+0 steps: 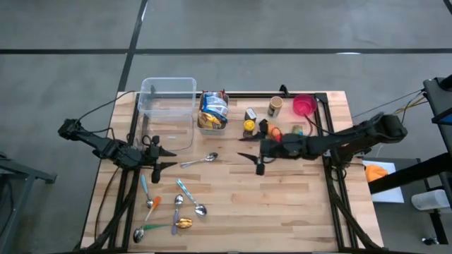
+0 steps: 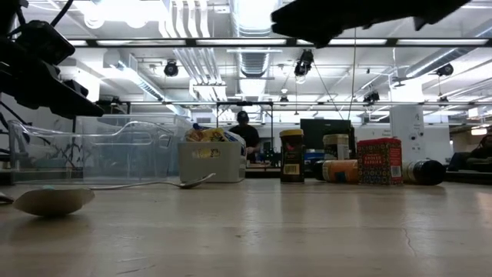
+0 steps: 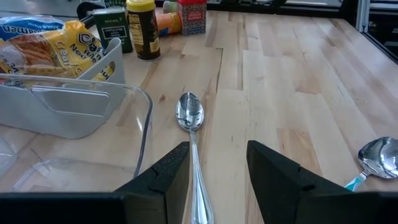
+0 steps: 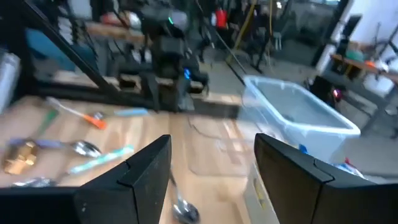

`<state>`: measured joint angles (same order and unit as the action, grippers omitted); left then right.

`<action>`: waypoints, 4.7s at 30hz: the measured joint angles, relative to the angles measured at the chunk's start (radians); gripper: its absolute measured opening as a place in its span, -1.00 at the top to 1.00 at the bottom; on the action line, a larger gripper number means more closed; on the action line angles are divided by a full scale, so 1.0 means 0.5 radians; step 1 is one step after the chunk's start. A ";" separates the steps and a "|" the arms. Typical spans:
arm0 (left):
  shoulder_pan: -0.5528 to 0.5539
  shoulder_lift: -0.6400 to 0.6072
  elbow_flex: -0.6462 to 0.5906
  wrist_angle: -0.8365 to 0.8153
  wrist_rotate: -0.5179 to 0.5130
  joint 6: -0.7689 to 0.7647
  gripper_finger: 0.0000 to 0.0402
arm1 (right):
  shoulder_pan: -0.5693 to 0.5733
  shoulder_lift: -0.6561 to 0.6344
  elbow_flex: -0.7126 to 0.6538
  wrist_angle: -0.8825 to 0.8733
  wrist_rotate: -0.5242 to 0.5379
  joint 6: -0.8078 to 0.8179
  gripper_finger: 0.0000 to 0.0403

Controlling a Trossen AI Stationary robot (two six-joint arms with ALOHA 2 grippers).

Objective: Pick & Place Food Item
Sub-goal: Put the yellow seasoning can into the white bin

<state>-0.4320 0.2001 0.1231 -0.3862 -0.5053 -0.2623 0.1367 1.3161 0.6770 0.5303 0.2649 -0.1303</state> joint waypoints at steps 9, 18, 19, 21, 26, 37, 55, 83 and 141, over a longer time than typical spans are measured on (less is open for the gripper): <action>0.000 0.001 0.000 0.000 0.001 0.000 0.19 | 0.054 -0.364 -0.328 -0.005 0.105 0.281 -0.13; 0.000 0.001 0.000 -0.001 0.000 -0.001 0.19 | 0.135 -0.577 -0.581 -0.006 0.459 0.499 -0.13; 0.000 0.001 0.000 -0.001 0.001 0.000 0.19 | 0.140 -0.590 -0.590 -0.007 0.464 0.519 -0.13; 0.000 0.001 0.000 -0.001 0.000 0.000 0.19 | 0.151 -0.602 -0.605 -0.001 0.464 0.551 -0.13; 0.000 0.001 0.000 -0.001 0.000 0.000 0.19 | 0.150 -0.603 -0.649 -0.005 0.465 0.636 -0.13; 0.000 0.001 0.000 -0.001 0.000 0.000 0.19 | 0.150 -0.599 -0.651 -0.002 0.464 0.676 -0.13; 0.000 0.001 0.000 -0.001 0.000 0.000 0.19 | 0.150 -0.599 -0.651 -0.003 0.464 0.713 -0.13; 0.000 0.000 0.000 0.000 0.000 0.000 0.19 | 0.143 -0.179 -0.432 -0.004 0.947 0.743 -0.13; 0.000 0.017 0.000 -0.001 0.000 0.000 0.19 | -0.551 0.647 1.115 -2.259 0.272 1.518 -0.61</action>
<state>-0.4320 0.2085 0.1230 -0.3866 -0.5051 -0.2623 -0.1387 1.6395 1.2343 -0.5991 0.4010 0.6290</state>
